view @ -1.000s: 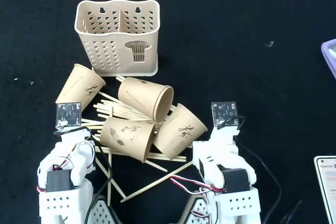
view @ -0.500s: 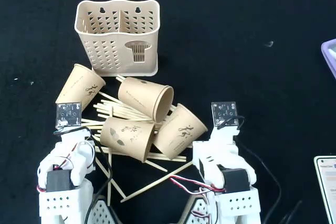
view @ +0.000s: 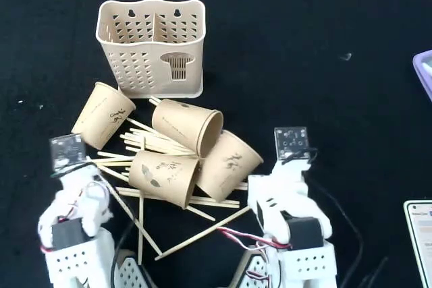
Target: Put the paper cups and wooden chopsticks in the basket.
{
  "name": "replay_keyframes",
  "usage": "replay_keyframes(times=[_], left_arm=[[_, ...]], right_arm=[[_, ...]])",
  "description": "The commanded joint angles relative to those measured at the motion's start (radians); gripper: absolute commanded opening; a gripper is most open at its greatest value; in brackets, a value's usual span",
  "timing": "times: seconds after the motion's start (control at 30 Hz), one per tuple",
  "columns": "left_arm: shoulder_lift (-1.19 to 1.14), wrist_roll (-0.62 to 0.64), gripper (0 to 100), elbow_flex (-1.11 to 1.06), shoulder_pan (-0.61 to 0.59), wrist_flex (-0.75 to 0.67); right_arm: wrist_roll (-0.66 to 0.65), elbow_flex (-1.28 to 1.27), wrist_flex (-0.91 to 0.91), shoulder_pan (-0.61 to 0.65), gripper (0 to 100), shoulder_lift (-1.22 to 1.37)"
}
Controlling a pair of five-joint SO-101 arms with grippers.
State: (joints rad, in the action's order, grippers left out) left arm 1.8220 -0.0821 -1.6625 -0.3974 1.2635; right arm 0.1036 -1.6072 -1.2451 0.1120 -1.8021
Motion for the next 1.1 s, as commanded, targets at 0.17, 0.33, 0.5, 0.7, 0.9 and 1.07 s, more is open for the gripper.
replay_keyframes(times=[0.17, 0.33, 0.5, 0.7, 0.9, 1.07], left_arm=[[0.002, 0.002, 3, 0.417, -0.321, -0.006], [0.002, 0.002, 3, 0.364, -0.254, -0.132], [0.000, 0.005, 8, 0.196, -0.199, -0.295], [0.000, 0.012, 26, 0.082, -0.186, -0.305], [0.000, 0.012, 20, 0.068, -0.140, -0.258], [0.002, 0.005, 20, 0.047, -0.099, -0.259]], right_arm=[[-0.147, 0.323, 0.028, -0.017, 1.6, -0.093], [-0.500, 0.272, 0.098, -0.014, 1.6, -0.093], [-0.554, 0.394, 0.094, -0.017, 6.0, -0.087], [-0.520, 0.642, 0.052, -0.017, 14.4, 0.031], [-0.489, 0.883, -0.021, -0.009, 13.8, 0.516], [-0.468, 0.989, -0.175, -0.009, 13.8, 0.903]])
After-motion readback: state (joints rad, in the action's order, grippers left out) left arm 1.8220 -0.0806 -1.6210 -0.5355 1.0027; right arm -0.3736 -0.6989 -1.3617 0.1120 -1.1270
